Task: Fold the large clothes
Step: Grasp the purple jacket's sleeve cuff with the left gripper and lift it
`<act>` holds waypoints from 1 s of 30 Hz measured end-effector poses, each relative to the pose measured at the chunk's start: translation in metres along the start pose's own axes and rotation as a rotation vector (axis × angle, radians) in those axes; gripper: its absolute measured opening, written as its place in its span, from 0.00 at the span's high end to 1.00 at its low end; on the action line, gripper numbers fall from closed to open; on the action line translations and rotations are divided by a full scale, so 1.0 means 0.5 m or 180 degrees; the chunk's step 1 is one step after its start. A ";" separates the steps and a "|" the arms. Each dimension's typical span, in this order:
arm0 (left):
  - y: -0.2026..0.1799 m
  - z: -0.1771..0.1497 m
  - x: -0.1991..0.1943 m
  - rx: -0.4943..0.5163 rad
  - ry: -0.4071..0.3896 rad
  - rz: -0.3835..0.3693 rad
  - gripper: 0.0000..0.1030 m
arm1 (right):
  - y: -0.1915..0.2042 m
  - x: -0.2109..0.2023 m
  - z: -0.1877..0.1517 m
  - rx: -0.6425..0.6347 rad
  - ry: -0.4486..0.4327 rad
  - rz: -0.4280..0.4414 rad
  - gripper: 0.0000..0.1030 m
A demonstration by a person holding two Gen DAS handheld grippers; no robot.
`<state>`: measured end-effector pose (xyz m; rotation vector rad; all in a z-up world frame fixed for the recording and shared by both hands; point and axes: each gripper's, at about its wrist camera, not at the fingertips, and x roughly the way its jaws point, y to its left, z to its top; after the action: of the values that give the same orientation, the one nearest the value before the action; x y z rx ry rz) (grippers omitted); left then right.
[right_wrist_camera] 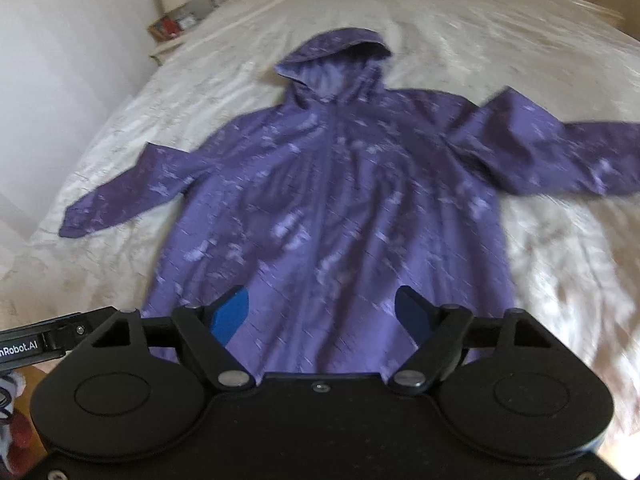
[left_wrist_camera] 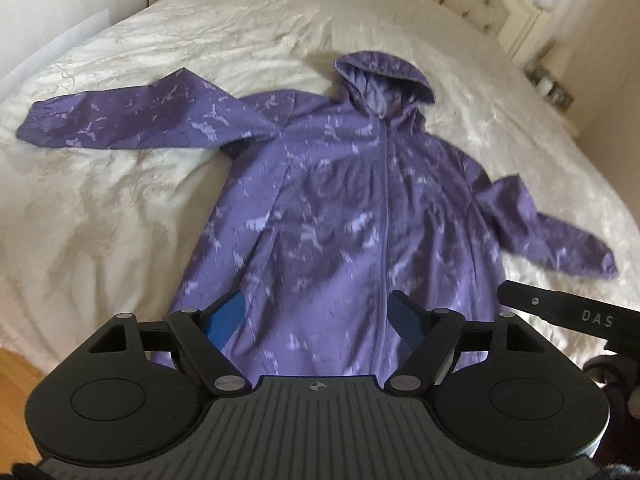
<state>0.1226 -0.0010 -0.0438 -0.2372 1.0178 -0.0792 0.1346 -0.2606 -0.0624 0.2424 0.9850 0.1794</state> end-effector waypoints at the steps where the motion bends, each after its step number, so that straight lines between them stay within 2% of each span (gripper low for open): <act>1: 0.013 0.010 0.006 -0.0023 -0.0024 0.0029 0.25 | 0.005 0.007 0.007 -0.0018 -0.0020 0.0040 0.21; 6: 0.093 0.065 0.033 -0.0129 -0.0138 0.0282 0.24 | 0.039 0.052 0.047 -0.0178 0.0008 0.0122 0.32; 14: 0.310 0.179 0.119 -0.0600 -0.0178 0.0502 0.24 | 0.107 0.136 0.118 -0.0240 0.0042 -0.0032 0.33; 20: 0.470 0.246 0.175 -0.0802 -0.0204 0.0849 0.24 | 0.173 0.208 0.171 -0.0299 0.0098 -0.0057 0.33; 25: 0.577 0.280 0.211 -0.0969 -0.0151 0.0996 0.24 | 0.230 0.255 0.202 -0.0364 0.0146 -0.0043 0.33; 30: 0.648 0.308 0.247 -0.1110 -0.0171 0.1052 0.24 | 0.270 0.288 0.219 -0.0425 0.0226 -0.0031 0.33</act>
<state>0.3038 0.3164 -0.1447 -0.3825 1.0015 0.4058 0.2995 -0.1072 -0.0815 0.1095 1.0400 0.2452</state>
